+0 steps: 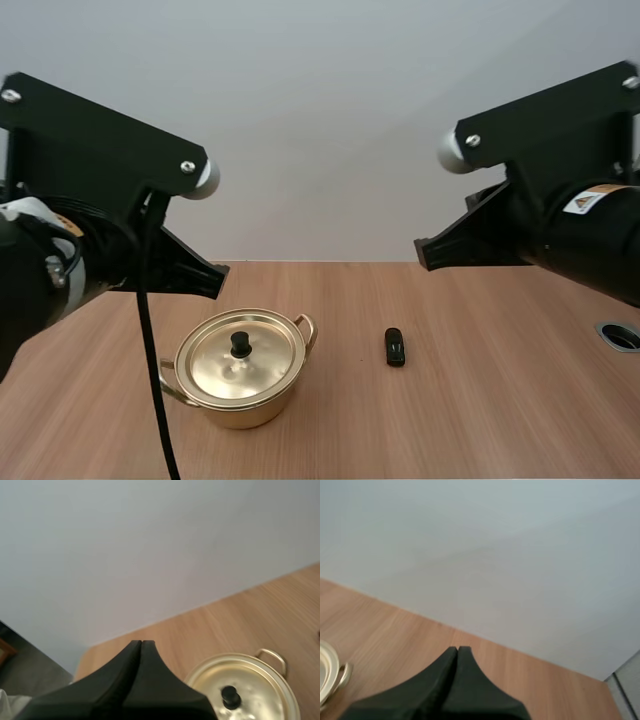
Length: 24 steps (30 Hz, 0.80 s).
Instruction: Open the pot, put the car inside, and close it
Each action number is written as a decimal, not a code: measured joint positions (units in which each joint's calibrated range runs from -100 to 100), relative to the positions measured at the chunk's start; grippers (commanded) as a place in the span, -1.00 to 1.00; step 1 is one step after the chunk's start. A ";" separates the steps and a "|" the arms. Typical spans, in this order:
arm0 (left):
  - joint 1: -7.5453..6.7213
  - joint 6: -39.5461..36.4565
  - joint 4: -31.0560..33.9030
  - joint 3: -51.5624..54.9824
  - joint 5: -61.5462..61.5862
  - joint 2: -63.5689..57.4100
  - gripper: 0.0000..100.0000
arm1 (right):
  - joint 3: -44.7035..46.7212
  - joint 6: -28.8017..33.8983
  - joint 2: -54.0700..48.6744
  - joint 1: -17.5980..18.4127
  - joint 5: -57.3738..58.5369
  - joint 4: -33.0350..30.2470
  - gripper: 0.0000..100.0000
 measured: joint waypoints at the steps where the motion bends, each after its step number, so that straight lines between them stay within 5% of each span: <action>1: 0.00 1.57 -1.78 0.00 2.85 1.60 -1.00 | 0.00 -0.84 1.98 0.00 1.29 0.27 -1.00; 7: 0.00 10.26 -8.15 0.00 10.67 13.13 -0.84 | 0.00 -2.05 12.89 0.00 0.61 3.42 -1.00; 15: 0.00 14.31 -8.95 0.00 4.40 28.62 0.38 | 0.00 -4.11 16.10 0.00 -3.52 4.71 -1.00; 24: 0.00 13.04 -9.08 0.00 0.83 41.20 0.50 | 0.00 -4.11 16.10 0.00 -2.91 5.02 -1.00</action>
